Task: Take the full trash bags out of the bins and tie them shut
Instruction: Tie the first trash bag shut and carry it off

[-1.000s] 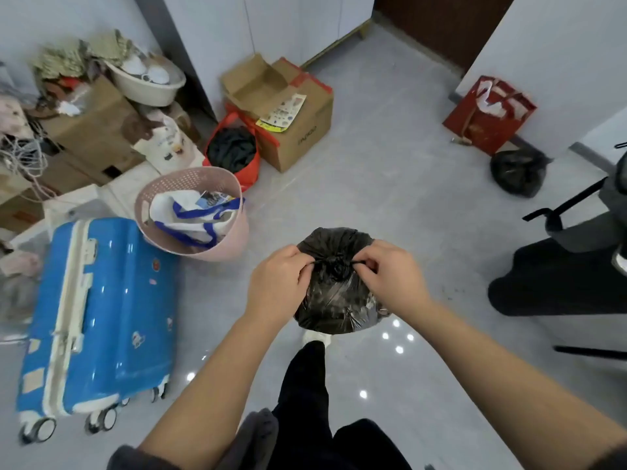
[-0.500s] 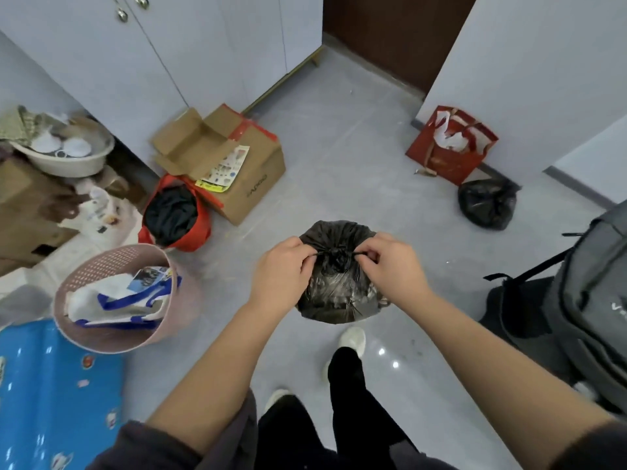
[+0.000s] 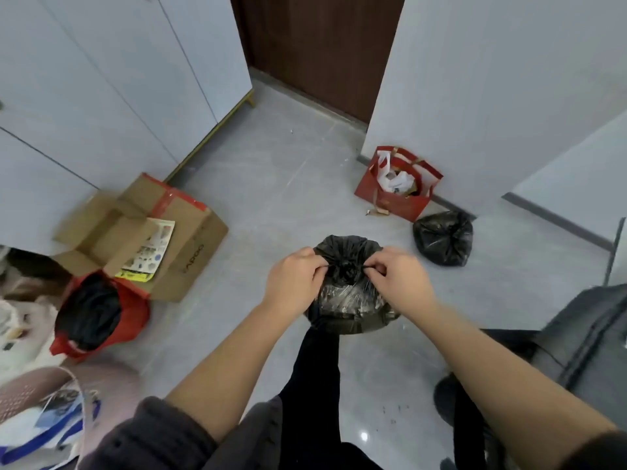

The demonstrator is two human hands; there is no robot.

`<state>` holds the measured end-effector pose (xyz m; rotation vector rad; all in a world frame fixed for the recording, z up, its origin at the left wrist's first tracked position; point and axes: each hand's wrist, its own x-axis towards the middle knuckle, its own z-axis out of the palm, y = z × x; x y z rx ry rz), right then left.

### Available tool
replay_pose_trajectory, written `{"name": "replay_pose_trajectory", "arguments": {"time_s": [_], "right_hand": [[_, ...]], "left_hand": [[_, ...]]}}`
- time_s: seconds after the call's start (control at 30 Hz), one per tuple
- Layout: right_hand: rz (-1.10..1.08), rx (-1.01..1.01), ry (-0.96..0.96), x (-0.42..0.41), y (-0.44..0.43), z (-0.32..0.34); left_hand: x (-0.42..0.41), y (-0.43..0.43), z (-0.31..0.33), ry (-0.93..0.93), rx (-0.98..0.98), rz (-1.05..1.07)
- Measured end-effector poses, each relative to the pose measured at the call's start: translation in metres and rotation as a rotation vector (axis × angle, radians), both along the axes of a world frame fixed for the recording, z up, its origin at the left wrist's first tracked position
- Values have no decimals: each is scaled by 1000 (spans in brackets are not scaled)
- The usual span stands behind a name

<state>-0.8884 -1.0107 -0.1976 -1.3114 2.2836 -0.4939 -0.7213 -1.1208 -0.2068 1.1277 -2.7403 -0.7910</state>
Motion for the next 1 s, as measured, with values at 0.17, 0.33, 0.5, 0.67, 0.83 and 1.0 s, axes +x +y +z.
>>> {"name": "replay_pose_trajectory", "arguments": {"time_s": [0.17, 0.33, 0.5, 0.67, 0.83, 1.0], "right_hand": [[-122, 43, -35, -96, -43, -42], [-235, 93, -77, -173, -69, -90], [-339, 132, -115, -237, -85, -164], [-424, 151, -143, -293, -96, -271], [-472, 205, -196, -333, -93, -379], [-556, 212, -233, -357, -86, -457]], "left_hand": [[-111, -61, -40, -89, 76, -114], [-210, -103, -81, -170, 137, -181], [-291, -123, -157, -207, 204, -168], [-357, -129, -264, -218, 283, -99], [-402, -124, -373, -247, 327, -71], [-433, -116, -451, -235, 341, -64]]}}
